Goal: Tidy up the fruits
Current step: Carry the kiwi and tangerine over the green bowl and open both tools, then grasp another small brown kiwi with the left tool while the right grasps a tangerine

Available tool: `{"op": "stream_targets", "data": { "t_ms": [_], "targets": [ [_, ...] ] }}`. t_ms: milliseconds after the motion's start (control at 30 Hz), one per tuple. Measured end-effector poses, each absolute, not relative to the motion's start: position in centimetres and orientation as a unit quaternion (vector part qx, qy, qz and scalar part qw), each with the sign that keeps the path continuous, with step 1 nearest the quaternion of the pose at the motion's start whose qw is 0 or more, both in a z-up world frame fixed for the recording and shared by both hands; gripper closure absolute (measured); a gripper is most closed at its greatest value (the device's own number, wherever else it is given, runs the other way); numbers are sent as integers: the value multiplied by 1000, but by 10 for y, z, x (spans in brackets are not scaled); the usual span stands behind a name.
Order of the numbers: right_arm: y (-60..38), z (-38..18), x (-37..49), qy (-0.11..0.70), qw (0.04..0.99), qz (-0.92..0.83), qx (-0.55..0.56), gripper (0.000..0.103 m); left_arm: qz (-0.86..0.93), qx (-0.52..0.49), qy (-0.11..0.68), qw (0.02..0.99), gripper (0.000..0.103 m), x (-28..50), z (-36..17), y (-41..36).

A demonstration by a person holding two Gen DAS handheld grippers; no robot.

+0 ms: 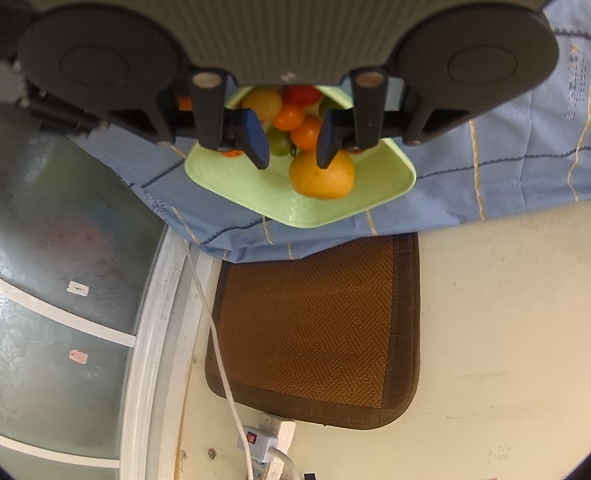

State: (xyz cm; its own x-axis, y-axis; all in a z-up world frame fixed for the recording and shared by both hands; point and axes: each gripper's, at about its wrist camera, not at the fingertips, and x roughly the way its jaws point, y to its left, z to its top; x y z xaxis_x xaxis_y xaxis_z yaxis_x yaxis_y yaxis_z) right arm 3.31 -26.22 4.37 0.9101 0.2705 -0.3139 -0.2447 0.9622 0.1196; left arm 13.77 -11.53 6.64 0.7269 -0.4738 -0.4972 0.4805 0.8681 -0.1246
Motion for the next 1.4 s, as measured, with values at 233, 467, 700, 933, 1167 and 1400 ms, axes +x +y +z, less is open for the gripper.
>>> {"op": "stream_targets", "data": {
  "t_ms": [233,467,700,933,1167,1400],
  "targets": [
    [-267,36,78,176,976,115,51,58,-240,-26,277,930,72,155,66,-106],
    [-288,48,61,124,982,97,103,57,-194,-60,251,946,72,142,82,-47],
    [-257,56,50,131,975,161,78,60,-146,-56,273,949,72,137,73,8],
    [-212,57,80,173,966,192,10,67,-168,17,310,936,57,135,33,-20],
    [-171,57,108,211,941,252,-80,67,-163,27,335,928,79,147,12,-20],
    [-121,39,143,256,911,272,-177,67,-160,6,308,938,79,106,27,13]
  ]
}}
